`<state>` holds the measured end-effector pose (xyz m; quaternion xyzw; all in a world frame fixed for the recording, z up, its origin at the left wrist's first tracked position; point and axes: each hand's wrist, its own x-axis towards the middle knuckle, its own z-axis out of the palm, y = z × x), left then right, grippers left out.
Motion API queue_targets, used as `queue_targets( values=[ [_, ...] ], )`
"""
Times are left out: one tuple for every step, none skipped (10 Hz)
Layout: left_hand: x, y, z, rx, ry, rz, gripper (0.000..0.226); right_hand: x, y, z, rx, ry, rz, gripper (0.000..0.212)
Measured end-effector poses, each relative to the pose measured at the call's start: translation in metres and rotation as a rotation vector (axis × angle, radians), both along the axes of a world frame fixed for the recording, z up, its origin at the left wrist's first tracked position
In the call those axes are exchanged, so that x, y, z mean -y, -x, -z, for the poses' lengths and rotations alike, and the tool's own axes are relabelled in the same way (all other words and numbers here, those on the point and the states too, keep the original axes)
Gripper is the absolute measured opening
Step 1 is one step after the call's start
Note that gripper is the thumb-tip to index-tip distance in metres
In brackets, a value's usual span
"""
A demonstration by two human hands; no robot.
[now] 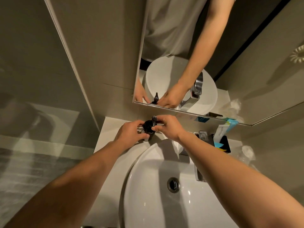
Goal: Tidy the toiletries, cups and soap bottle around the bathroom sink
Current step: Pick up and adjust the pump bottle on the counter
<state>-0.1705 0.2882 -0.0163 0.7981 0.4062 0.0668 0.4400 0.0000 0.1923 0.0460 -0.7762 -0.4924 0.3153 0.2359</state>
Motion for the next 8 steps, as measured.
queue_targets(
  values=[
    [0.0, -0.003, 0.004, -0.008, -0.002, -0.002, 0.061, -0.001, -0.004, 0.002, -0.001, 0.004, -0.004, 0.028],
    [0.0, -0.005, 0.006, -0.006, -0.004, -0.024, 0.061, -0.002, -0.007, 0.004, -0.016, 0.004, 0.006, 0.026],
    [-0.001, -0.006, 0.007, -0.018, -0.019, -0.025, 0.062, -0.005, -0.008, 0.005, -0.036, 0.002, 0.006, 0.025],
    [-0.001, -0.007, 0.008, -0.023, -0.029, -0.022, 0.063, -0.004, -0.008, 0.004, -0.04, -0.002, 0.005, 0.027],
    [0.0, -0.006, 0.007, -0.019, -0.018, -0.021, 0.062, -0.003, -0.007, 0.005, -0.041, 0.003, 0.01, 0.027],
    [0.002, -0.007, 0.009, -0.027, -0.027, -0.015, 0.064, -0.003, -0.007, 0.006, -0.03, 0.011, 0.024, 0.028],
    [0.003, -0.003, 0.002, -0.058, -0.042, -0.008, 0.071, 0.001, -0.004, -0.001, 0.045, 0.033, 0.043, 0.04],
    [0.004, 0.002, -0.001, -0.064, -0.054, -0.017, 0.077, 0.004, -0.004, -0.006, 0.118, 0.088, 0.083, 0.055]
  ],
)
